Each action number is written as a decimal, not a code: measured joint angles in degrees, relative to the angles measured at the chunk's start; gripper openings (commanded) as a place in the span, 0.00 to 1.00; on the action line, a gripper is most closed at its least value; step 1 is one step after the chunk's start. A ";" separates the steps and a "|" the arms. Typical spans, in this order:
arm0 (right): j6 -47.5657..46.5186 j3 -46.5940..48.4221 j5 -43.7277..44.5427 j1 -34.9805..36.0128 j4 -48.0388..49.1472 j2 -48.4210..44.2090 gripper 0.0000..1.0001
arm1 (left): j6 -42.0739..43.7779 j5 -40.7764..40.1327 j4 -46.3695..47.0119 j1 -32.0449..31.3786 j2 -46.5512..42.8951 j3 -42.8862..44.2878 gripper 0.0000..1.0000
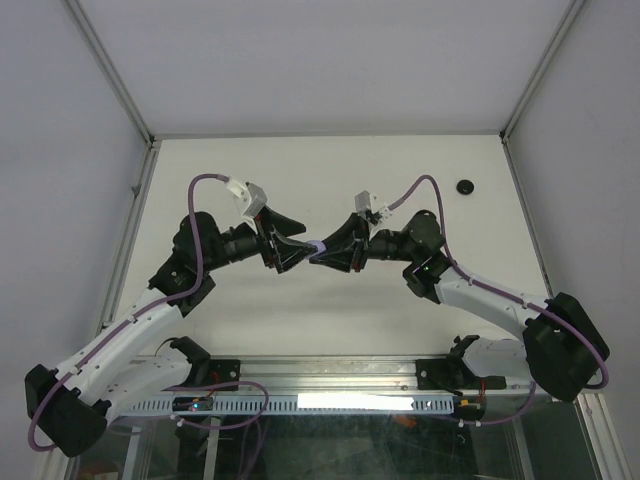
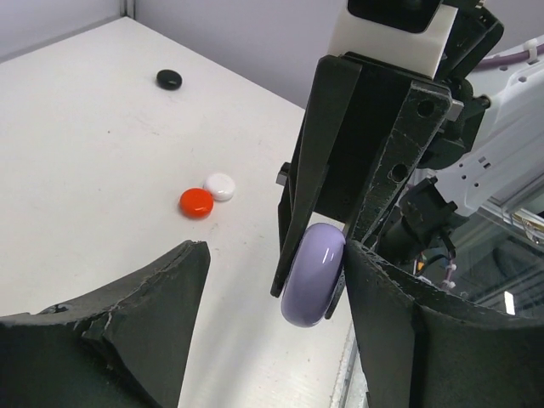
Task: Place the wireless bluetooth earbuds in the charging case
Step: Pick up the charging case at the center of the board.
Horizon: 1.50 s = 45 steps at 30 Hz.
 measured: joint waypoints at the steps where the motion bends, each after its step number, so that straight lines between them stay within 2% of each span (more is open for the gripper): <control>1: -0.37 0.04 -0.04 -0.02 -0.61 0.00 0.00 | 0.11 0.04 -0.35 0.00 0.13 0.04 0.68; 4: -1.49 0.20 -0.28 -0.02 -2.29 -0.09 0.00 | 0.61 0.44 -1.03 0.00 0.42 0.11 0.66; 10: -2.60 0.33 -0.85 0.02 -3.19 -0.52 0.00 | 1.44 3.89 -1.22 0.00 0.55 0.13 0.50; 14: -2.84 0.83 -1.11 0.02 -3.74 -0.52 0.00 | 1.38 7.02 -1.07 0.00 1.66 0.28 0.44; 19: -3.02 0.90 -1.44 -0.02 -4.92 -0.52 0.00 | 1.14 9.99 -0.26 0.02 2.73 0.55 0.19; 22: -2.91 0.92 -1.79 -0.04 -5.20 -0.52 0.11 | 1.27 11.41 0.04 0.02 2.75 0.59 0.06; 24: -2.89 0.92 -1.92 -0.04 -5.14 -0.52 0.18 | 1.22 11.87 0.17 0.02 2.73 0.59 0.01; 30: -1.90 0.92 -1.73 -0.04 -3.82 -0.57 0.31 | 0.98 11.93 1.38 0.02 2.51 0.48 0.00; 34: -0.35 0.90 -1.36 0.00 -1.79 -0.57 0.37 | 0.59 11.72 3.15 0.02 2.16 0.35 0.00; 38: 1.33 0.59 -0.46 0.13 0.33 -0.55 0.38 | -0.04 11.41 4.68 0.02 1.88 0.09 0.00; 45: 3.54 0.00 0.79 0.13 3.13 -0.50 0.33 | -0.44 10.82 6.19 0.02 1.55 -0.33 0.00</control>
